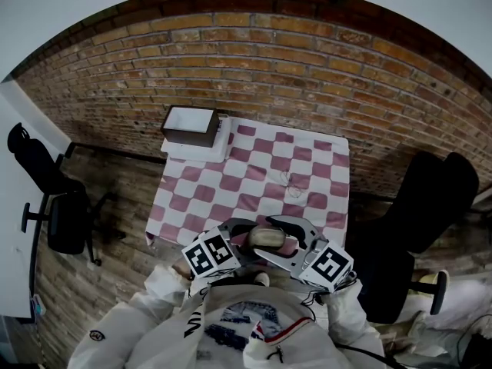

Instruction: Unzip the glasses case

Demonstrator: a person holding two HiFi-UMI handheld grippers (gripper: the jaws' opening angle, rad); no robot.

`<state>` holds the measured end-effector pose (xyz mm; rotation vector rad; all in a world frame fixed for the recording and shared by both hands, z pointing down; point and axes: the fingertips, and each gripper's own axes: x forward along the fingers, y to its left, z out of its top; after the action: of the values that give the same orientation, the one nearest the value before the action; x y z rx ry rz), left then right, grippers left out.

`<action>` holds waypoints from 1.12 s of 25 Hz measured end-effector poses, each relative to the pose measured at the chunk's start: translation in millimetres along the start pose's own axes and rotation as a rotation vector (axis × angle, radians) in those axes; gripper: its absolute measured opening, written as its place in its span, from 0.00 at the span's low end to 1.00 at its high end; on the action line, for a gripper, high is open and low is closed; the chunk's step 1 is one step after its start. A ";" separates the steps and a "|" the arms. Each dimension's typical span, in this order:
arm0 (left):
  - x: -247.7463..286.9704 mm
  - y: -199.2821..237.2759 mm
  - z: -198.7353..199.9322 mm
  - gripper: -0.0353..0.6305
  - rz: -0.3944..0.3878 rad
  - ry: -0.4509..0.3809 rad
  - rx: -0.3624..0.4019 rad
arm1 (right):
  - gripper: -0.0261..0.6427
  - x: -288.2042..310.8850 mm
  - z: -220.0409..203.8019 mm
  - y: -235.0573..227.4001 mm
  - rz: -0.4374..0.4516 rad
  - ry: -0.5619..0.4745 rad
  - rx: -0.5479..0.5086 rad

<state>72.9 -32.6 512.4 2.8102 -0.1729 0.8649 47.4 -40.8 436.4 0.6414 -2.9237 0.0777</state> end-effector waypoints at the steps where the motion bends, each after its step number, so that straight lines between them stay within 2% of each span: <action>1: -0.1 0.5 0.0 0.48 -0.001 -0.002 0.002 | 0.47 1.0 3.0 0.7 0.006 -0.006 -0.010; 8: -4.0 4.8 3.4 0.48 -0.022 -0.024 -0.008 | 0.45 3.8 10.6 -3.9 0.015 -0.047 0.013; 12: -10.3 8.9 7.7 0.48 -0.030 -0.068 -0.021 | 0.45 5.0 12.3 -8.9 0.014 -0.070 0.041; 16: -16.2 11.8 16.3 0.48 -0.036 -0.133 -0.065 | 0.44 1.2 18.3 -20.9 -0.013 -0.129 0.126; 21: -22.5 17.1 25.6 0.53 -0.056 -0.238 -0.158 | 0.44 -7.2 27.0 -38.0 -0.032 -0.250 0.270; 28: -25.2 16.8 36.7 0.56 -0.068 -0.336 -0.224 | 0.44 -8.3 24.9 -38.8 -0.031 -0.278 0.306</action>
<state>69.3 -55.7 471.0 2.7080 -0.2061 0.3294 67.8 -74.6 411.2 0.7992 -3.1977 0.4765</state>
